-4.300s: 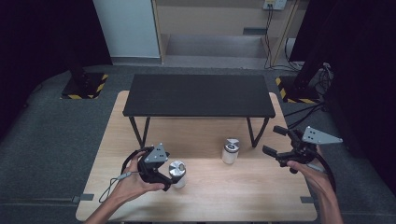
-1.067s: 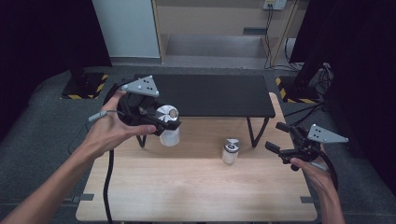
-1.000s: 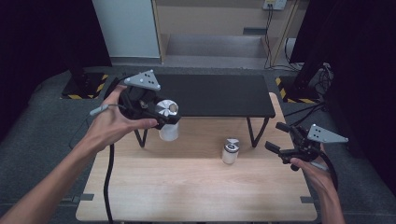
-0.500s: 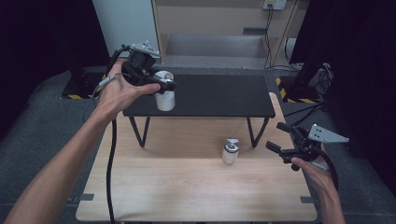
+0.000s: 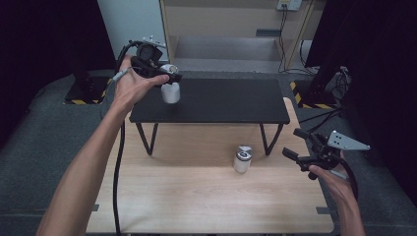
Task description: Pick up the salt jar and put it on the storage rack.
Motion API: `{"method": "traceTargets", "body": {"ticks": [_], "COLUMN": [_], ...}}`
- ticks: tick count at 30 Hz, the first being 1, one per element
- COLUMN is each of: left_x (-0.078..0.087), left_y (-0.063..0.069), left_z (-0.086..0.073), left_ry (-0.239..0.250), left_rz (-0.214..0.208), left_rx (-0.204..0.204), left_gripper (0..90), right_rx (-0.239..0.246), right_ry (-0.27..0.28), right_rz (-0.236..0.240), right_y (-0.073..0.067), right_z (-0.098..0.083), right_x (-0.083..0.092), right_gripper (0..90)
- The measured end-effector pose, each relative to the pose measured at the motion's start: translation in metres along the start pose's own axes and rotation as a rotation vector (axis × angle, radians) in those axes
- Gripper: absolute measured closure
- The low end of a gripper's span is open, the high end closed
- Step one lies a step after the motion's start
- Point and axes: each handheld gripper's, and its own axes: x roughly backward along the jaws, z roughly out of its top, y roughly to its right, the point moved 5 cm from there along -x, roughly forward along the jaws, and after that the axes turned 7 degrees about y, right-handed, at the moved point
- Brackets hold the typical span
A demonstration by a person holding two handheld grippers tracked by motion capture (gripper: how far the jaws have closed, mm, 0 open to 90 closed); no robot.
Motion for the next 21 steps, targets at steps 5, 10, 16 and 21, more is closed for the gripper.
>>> {"method": "traceTargets", "body": {"ticks": [5,10,16,21], "left_x": [-0.005,-0.012,-0.021,-0.025], "left_y": [-0.002,-0.007,-0.010,-0.016], "left_z": [-0.001,-0.008,-0.017,-0.029], "left_ry": [-0.016,-0.028,-0.051,-0.025], "left_rz": [0.005,0.003,-0.004,-0.007], "left_rx": [-0.009,-0.004,-0.002,0.047], "left_gripper": [33.8,33.7,33.7,33.6], "right_rx": [0.001,-0.004,-0.006,-0.009], "right_ry": [0.001,0.006,0.008,0.008], "right_rz": [-0.003,-0.006,-0.004,-0.006], "right_y": [0.001,0.001,0.001,0.002], "right_z": [0.000,0.000,0.000,-0.001], "right_x": [0.001,0.003,0.003,0.003], "right_gripper": [7.6,7.8,7.9,7.9]}}
